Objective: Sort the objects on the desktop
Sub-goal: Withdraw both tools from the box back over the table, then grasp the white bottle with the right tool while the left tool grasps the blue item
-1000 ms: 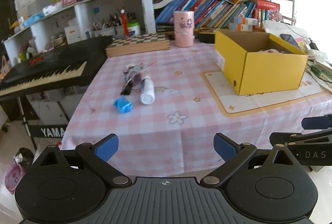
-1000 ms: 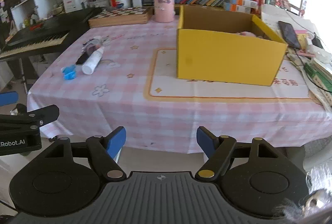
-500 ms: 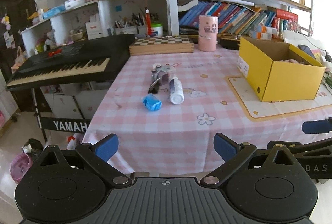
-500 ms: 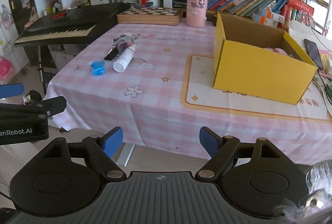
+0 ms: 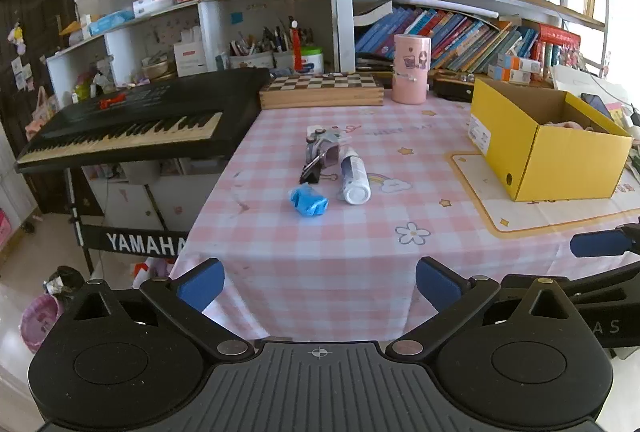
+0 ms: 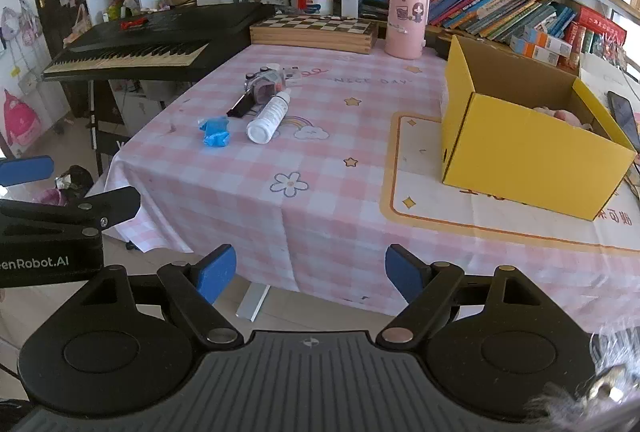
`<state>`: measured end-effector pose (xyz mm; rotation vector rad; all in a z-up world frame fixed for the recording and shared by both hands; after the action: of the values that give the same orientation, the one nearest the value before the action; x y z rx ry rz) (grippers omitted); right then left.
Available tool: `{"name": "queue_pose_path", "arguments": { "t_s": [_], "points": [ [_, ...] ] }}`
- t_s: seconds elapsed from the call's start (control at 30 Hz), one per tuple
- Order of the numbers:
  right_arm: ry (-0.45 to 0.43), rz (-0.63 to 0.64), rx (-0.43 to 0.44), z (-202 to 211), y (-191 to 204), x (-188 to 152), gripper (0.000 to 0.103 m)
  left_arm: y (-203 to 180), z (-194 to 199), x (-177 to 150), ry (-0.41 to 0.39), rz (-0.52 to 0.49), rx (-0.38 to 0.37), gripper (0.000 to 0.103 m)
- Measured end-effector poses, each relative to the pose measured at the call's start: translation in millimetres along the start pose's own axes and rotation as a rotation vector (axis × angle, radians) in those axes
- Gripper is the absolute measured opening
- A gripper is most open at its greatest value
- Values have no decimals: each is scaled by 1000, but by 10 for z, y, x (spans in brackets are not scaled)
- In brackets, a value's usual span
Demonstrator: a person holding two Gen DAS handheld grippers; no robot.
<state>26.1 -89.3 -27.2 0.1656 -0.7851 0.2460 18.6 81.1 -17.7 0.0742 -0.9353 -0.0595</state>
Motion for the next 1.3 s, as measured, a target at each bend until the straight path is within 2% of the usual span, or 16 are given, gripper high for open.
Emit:
{"name": "queue_pose_path", "arguments": {
  "t_s": [0.33,0.7,1.3],
  "points": [
    [15,28,22,-121,25,75,81,62,-83,24,18,25,28,103],
    [42,35,56,-436,-70,294,81,32,-370,159,55,27,60,103],
    [97,83,153,-1279,-225,992,79,130,-1076,507,138,99,146,103]
  ]
}}
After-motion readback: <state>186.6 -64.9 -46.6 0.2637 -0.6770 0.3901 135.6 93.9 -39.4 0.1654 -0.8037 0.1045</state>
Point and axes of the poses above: each gripper's, at about its wrist camera, not at the fingertips, and z roughly against the way its jaws point, y to its left, x to its top, the point moved 1 cm from there along -z, roughly the way its jaws point, and after that the axes turned 2 degrees about x, right-handed, at the moved point
